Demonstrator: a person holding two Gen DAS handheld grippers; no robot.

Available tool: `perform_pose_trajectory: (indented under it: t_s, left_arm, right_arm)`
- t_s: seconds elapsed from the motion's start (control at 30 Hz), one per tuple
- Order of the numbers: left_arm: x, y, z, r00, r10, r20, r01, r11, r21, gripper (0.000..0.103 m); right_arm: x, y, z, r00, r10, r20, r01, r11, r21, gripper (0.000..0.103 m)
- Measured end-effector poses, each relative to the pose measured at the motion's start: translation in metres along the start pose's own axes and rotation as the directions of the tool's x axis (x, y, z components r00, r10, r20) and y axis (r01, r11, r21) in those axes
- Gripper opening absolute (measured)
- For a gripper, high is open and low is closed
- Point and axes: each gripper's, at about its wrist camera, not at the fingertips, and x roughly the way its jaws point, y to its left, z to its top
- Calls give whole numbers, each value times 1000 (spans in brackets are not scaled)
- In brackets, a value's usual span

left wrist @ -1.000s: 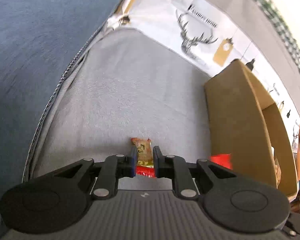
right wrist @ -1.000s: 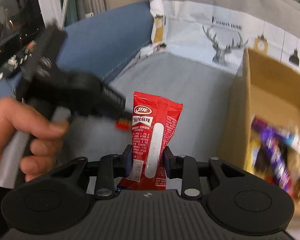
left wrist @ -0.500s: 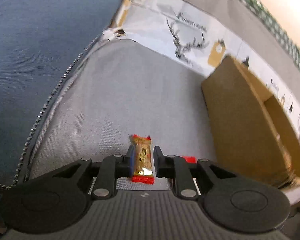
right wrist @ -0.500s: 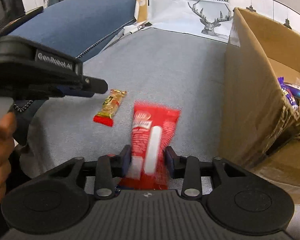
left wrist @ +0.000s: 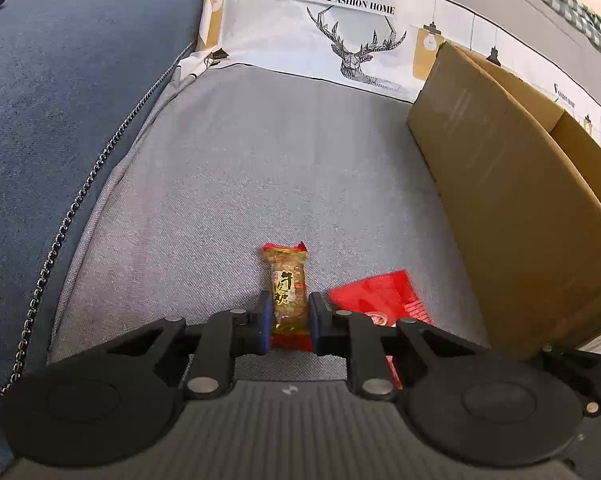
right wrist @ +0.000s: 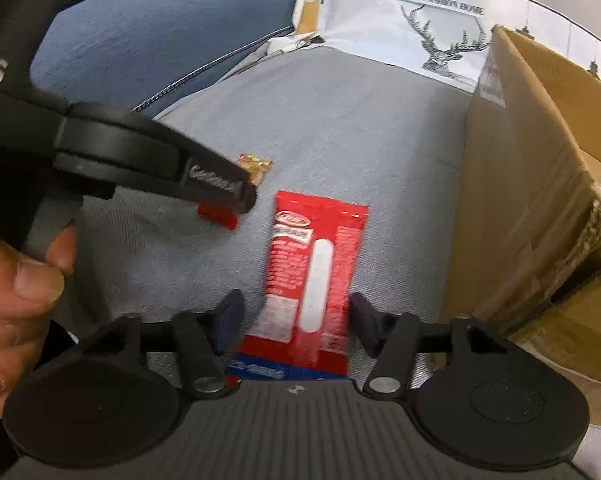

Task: Organize snacks
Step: 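Hold the red packet and gold candy just above the seat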

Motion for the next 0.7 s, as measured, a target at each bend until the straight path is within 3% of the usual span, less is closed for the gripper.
perform_pose_trajectory:
  t_s: [0.17, 0.27, 0.7]
  left_arm:
    - [-7, 1, 1, 1000, 0, 14, 0, 1000, -10, 19]
    - [-10, 2, 0, 1000, -5, 8, 5, 1000, -25, 19]
    - [-9, -2, -6, 1000, 6, -27, -7, 1000, -31, 20]
  right_arm:
    - [-6, -7, -2, 1000, -7, 24, 6, 1000, 17, 40]
    - [-12, -9, -3, 999, -15, 49, 14, 1000, 18, 40]
    - [-6, -11, -8, 1000, -23, 19, 22, 999, 23, 41]
